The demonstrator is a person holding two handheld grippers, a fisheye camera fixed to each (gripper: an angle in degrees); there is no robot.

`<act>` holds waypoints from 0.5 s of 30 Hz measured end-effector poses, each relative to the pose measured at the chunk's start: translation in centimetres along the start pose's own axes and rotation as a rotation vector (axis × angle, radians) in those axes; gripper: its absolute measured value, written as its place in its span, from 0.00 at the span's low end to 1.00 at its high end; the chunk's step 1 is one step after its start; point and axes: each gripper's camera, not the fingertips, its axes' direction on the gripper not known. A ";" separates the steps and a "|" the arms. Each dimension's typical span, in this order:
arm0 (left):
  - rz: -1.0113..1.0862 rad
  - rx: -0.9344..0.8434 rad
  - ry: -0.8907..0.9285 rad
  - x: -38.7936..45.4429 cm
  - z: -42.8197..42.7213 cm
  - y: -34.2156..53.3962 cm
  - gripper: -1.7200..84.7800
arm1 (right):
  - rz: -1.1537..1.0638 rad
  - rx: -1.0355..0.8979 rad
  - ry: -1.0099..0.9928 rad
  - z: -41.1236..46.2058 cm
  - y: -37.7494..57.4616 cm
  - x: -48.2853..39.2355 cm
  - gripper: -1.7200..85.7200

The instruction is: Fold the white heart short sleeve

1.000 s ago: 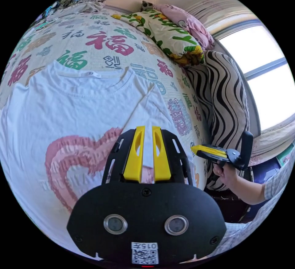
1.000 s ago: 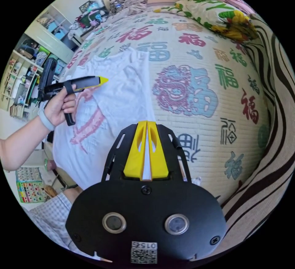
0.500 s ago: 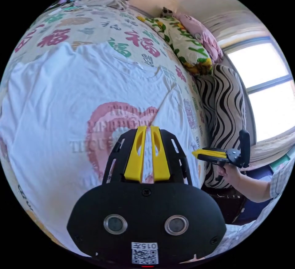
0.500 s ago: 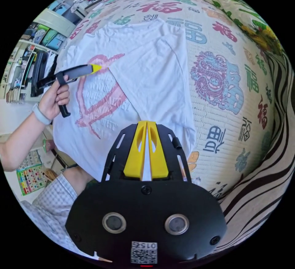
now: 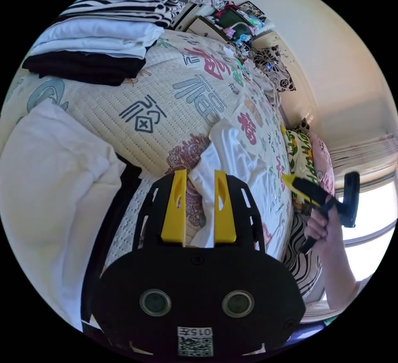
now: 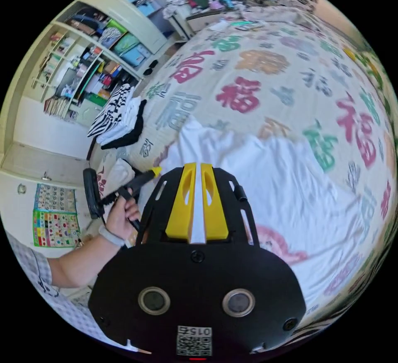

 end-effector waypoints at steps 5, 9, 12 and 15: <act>-0.027 -0.037 0.024 -1.5 -2.5 -0.8 0.04 | -0.161 -0.120 0.143 7.0 -11.7 -4.3 0.09; -0.051 -0.025 0.081 -2.7 -4.9 0.0 0.03 | -0.194 -0.275 0.215 12.2 -16.7 -5.0 0.10; -0.076 -0.025 0.124 -2.9 -6.0 0.1 0.04 | -0.154 -0.414 0.111 15.9 -19.0 -4.6 0.08; -0.089 -0.038 0.157 -2.8 -6.6 -0.2 0.05 | -0.183 -0.466 0.122 17.4 -20.4 -4.7 0.06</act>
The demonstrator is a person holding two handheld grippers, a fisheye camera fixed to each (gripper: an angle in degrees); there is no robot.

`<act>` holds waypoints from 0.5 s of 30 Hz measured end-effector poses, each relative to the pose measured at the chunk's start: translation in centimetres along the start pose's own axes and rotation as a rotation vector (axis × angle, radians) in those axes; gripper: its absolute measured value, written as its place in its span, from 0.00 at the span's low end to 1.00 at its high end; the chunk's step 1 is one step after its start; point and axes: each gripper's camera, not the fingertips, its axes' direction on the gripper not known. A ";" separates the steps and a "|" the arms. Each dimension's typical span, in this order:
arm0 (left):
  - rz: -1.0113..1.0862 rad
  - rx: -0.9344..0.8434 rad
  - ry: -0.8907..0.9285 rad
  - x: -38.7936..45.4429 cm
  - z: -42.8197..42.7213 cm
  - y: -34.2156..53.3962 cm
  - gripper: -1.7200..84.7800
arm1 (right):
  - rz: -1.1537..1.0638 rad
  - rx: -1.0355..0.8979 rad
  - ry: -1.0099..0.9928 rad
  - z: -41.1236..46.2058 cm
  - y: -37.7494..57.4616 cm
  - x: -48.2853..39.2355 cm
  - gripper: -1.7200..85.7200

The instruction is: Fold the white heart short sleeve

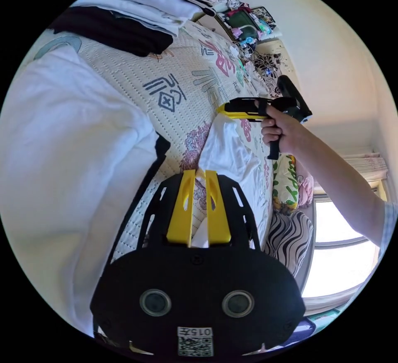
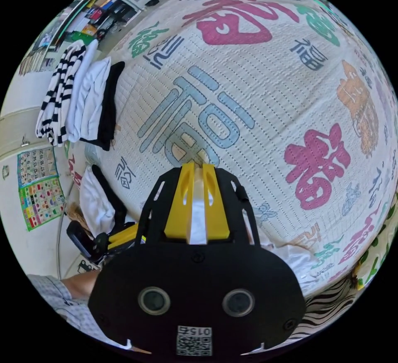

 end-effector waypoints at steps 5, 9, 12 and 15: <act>0.047 -0.009 -0.005 1.9 -1.1 -0.3 0.03 | -0.042 0.015 -0.075 -1.8 -1.1 1.3 0.01; 0.141 0.015 -0.002 6.0 -2.6 0.8 0.02 | -0.103 0.145 -0.166 -5.5 1.2 2.1 0.01; 0.309 0.033 -0.023 10.9 -3.5 3.3 0.02 | -0.131 0.267 -0.210 -9.1 6.0 3.6 0.01; 0.423 -0.014 -0.026 14.2 -2.3 6.8 0.03 | -0.046 0.317 -0.223 -10.5 12.1 6.6 0.01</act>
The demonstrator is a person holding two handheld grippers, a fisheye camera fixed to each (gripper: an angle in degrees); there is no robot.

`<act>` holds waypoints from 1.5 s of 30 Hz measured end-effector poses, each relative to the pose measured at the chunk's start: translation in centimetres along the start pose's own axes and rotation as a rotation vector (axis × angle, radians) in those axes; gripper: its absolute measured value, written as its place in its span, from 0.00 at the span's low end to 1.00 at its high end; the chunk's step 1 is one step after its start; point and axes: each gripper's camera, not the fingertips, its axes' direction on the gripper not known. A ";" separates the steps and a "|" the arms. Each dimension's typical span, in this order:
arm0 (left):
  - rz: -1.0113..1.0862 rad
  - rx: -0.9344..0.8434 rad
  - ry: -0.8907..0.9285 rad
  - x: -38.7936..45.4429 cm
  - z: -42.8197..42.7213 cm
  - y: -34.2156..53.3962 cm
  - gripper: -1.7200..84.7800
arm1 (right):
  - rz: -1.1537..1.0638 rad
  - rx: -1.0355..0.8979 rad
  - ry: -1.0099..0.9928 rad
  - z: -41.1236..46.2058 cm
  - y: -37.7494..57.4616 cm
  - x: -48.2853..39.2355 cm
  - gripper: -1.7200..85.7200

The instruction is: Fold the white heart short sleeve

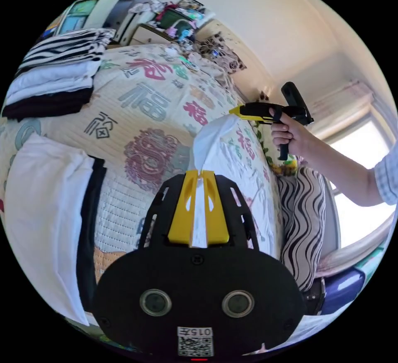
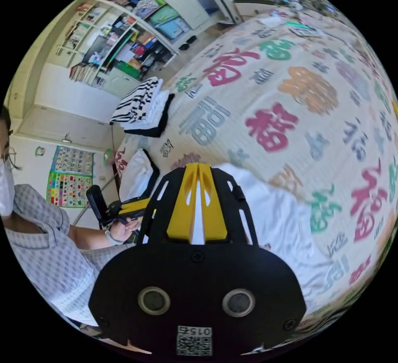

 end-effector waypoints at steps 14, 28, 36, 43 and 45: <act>0.256 -0.232 -0.077 9.7 10.7 4.4 0.10 | 0.299 0.031 0.186 0.3 12.6 6.1 0.08; 0.368 -0.342 -0.169 11.1 18.7 7.0 0.07 | 0.248 0.057 0.134 -1.7 12.5 6.1 0.08; 0.450 -0.155 -0.129 13.0 24.8 -2.0 0.07 | 0.269 0.067 0.144 -3.1 8.8 6.3 0.09; 0.573 -0.368 -0.199 13.5 39.1 -9.0 0.02 | 0.185 -0.034 0.222 -3.8 15.7 2.9 0.06; 0.555 -0.411 -0.226 12.5 41.3 -9.5 0.02 | 0.209 -0.085 0.265 -3.2 17.5 3.0 0.04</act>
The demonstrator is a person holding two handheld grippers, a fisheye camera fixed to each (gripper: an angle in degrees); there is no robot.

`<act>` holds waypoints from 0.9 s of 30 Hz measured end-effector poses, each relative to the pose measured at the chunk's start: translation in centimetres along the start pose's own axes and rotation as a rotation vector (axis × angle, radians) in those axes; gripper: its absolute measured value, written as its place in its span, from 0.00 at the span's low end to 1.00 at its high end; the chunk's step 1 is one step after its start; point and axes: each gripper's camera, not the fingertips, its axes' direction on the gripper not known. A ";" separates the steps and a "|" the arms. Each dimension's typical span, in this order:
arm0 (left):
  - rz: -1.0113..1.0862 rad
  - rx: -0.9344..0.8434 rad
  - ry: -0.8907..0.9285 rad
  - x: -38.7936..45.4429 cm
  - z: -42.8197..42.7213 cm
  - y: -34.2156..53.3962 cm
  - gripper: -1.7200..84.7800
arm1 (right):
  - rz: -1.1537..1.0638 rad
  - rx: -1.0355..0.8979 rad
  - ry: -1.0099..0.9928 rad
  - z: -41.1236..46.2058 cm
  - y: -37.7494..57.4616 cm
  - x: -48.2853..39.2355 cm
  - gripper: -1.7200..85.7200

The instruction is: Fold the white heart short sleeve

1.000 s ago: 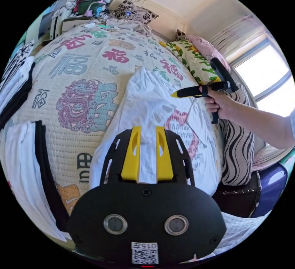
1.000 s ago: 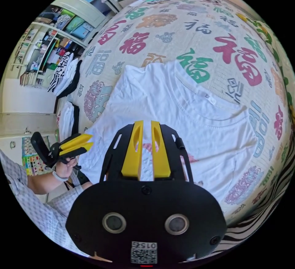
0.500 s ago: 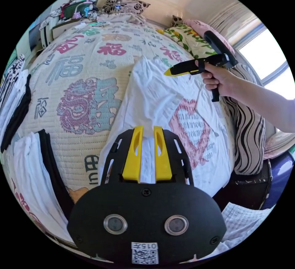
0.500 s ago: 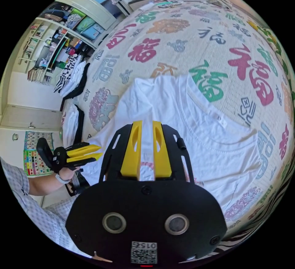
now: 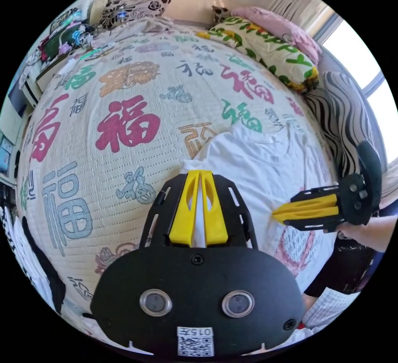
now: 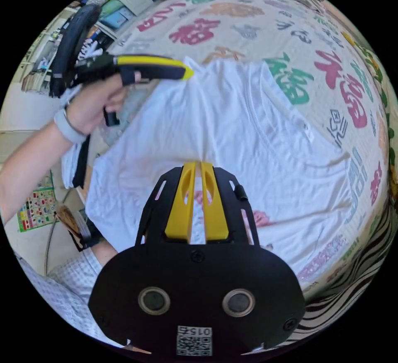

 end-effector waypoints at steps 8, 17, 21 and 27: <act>0.034 0.095 0.168 1.9 -2.8 5.6 0.09 | 0.061 0.191 -0.182 -6.8 7.1 3.5 0.03; 0.082 -0.197 0.130 7.1 4.5 15.6 0.08 | 0.133 0.123 -0.313 -5.7 8.6 5.1 0.04; 0.147 -0.056 0.104 5.9 2.3 10.0 0.09 | 0.147 0.276 -0.277 -10.6 11.7 8.3 0.08; 0.212 -0.008 -0.020 3.4 7.9 -5.4 0.15 | 0.303 0.261 0.004 -15.0 13.5 16.6 0.15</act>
